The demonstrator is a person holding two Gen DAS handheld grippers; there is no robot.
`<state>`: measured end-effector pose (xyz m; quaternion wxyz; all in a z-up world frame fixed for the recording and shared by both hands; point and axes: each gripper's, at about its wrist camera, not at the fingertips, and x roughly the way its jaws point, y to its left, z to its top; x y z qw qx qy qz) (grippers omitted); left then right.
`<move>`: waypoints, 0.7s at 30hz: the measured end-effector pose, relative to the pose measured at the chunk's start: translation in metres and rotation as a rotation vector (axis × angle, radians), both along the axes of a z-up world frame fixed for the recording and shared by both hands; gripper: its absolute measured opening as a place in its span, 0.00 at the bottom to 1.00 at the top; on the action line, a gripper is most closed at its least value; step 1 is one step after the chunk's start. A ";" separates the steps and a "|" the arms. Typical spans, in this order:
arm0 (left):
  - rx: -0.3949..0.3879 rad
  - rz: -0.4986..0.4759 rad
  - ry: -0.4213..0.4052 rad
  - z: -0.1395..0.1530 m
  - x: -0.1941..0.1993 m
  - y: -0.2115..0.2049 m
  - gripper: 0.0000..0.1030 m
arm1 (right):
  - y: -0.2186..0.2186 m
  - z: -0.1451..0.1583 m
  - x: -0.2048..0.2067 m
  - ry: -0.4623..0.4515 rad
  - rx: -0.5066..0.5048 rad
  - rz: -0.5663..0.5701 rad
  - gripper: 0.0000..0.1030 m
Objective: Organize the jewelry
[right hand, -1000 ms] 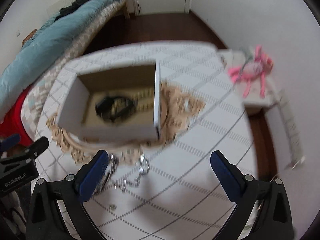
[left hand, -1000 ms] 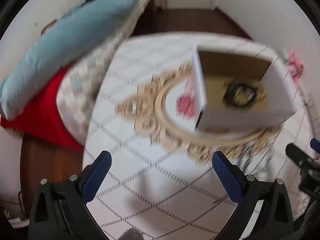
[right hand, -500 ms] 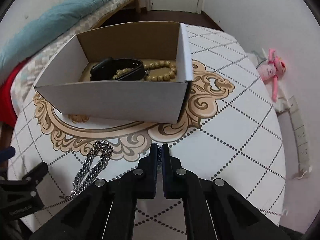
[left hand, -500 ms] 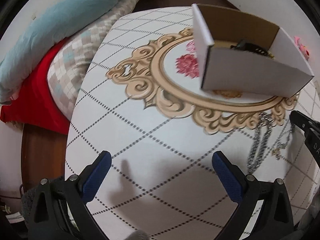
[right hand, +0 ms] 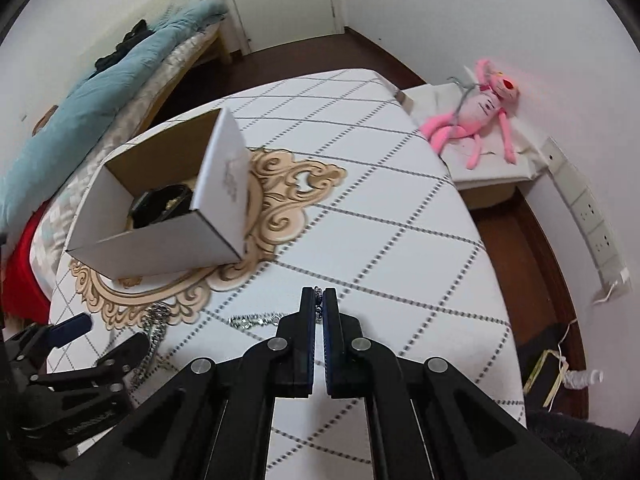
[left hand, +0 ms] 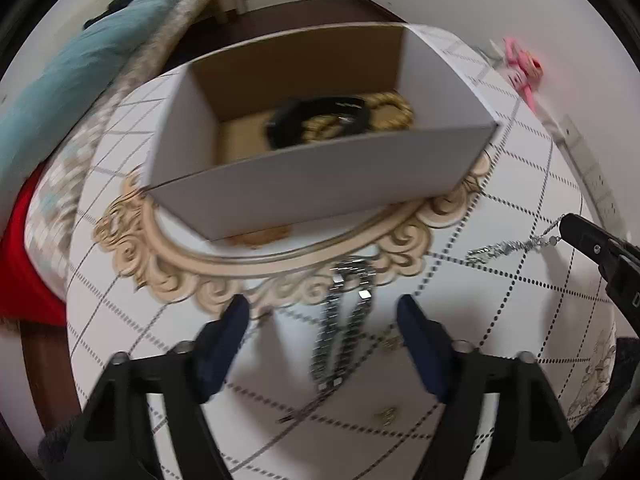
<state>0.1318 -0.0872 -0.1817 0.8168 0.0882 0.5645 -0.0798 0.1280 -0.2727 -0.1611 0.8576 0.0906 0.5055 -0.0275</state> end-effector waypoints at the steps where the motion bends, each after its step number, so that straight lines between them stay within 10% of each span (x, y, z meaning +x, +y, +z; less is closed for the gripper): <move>1: 0.007 -0.010 0.009 -0.003 0.001 -0.005 0.57 | -0.001 -0.001 -0.001 0.003 0.003 -0.004 0.03; 9: -0.025 -0.081 -0.003 -0.003 0.010 -0.019 0.11 | -0.010 -0.015 -0.001 0.031 0.043 -0.035 0.03; 21: -0.177 -0.024 0.014 0.016 0.009 0.013 0.07 | 0.003 0.011 -0.005 -0.008 0.158 0.032 0.03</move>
